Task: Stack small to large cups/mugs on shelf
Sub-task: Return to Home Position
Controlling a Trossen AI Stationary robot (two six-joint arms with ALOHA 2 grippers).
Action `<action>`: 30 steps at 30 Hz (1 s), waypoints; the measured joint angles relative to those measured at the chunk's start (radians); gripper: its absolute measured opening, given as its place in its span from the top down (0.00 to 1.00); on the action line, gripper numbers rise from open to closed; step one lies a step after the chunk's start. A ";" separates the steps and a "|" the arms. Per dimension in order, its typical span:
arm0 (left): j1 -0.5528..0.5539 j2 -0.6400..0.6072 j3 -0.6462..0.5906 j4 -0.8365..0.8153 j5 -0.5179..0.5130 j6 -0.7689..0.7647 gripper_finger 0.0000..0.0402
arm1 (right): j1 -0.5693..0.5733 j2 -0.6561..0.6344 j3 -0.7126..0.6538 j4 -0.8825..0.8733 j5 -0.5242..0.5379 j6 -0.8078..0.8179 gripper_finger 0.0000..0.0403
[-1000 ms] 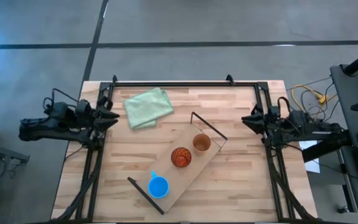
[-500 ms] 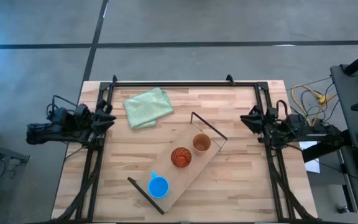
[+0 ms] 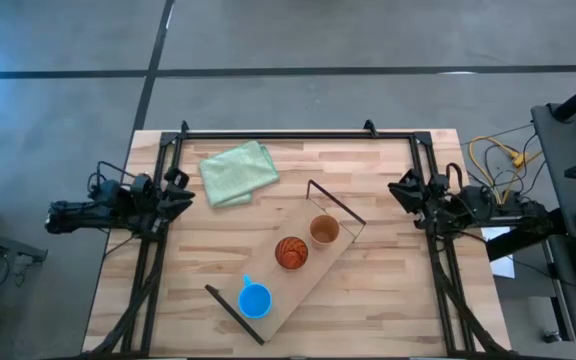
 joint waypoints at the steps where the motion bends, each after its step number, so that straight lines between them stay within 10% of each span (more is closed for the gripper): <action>1: 0.000 -0.002 -0.013 0.020 0.000 0.000 0.81 | 0.000 0.000 0.000 0.000 0.006 0.000 0.81; 9: 0.000 -0.013 -0.162 0.271 -0.001 -0.037 0.81 | 0.000 0.000 0.001 0.000 0.015 -0.002 0.82; 30: 0.000 -0.005 -0.173 0.092 0.000 -0.102 0.81 | 0.000 0.007 0.001 -0.021 0.011 -0.004 0.82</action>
